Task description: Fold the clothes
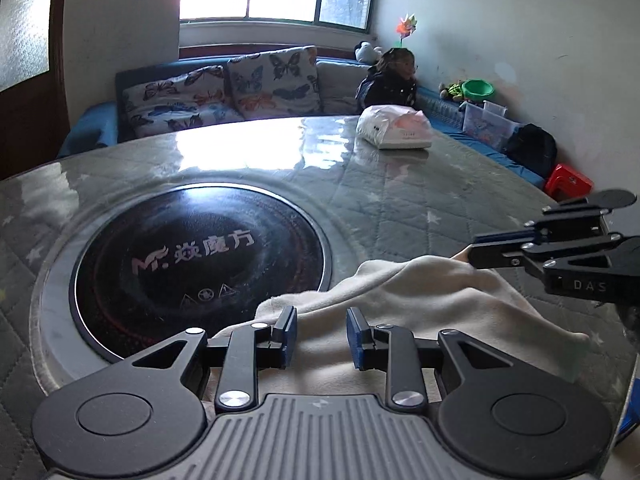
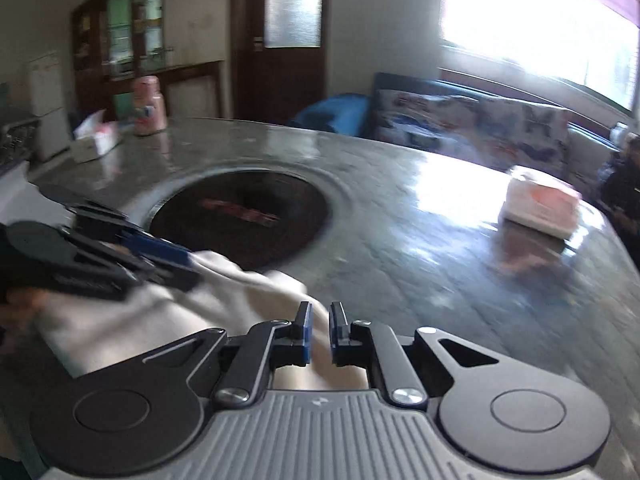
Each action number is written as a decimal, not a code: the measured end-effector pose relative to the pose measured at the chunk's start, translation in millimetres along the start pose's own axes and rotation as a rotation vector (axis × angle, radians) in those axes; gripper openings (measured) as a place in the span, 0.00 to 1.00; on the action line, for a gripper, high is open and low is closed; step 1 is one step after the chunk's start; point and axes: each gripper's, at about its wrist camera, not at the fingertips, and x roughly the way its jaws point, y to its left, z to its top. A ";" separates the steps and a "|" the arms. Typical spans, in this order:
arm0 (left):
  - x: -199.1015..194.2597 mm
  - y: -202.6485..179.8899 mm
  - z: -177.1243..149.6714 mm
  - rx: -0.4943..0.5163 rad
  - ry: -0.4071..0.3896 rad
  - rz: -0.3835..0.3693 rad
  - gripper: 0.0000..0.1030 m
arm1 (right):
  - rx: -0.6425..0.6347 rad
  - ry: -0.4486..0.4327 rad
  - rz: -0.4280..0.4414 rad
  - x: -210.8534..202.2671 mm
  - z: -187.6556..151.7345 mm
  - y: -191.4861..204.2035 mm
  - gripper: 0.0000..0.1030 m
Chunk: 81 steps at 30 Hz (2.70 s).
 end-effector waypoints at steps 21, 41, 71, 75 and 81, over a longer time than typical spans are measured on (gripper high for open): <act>2.5 -3.2 -6.2 0.005 -0.011 0.014 0.31 | 0.049 0.047 -0.023 -56.6 -46.3 5.8 0.08; 4.6 -11.0 -8.8 0.052 -0.022 0.040 0.37 | 0.180 -0.004 -0.071 -45.1 -61.2 3.3 0.01; -66.3 28.7 -37.5 -0.112 -0.057 0.038 0.28 | 0.063 0.004 -0.002 -25.7 -35.9 19.7 0.06; -47.9 39.8 -35.0 -0.119 -0.018 0.083 0.29 | 0.073 0.026 0.004 -4.5 -29.9 13.0 0.06; -51.3 34.5 -20.0 -0.099 -0.032 0.056 0.29 | 0.065 0.018 0.008 -1.4 -16.9 10.0 0.11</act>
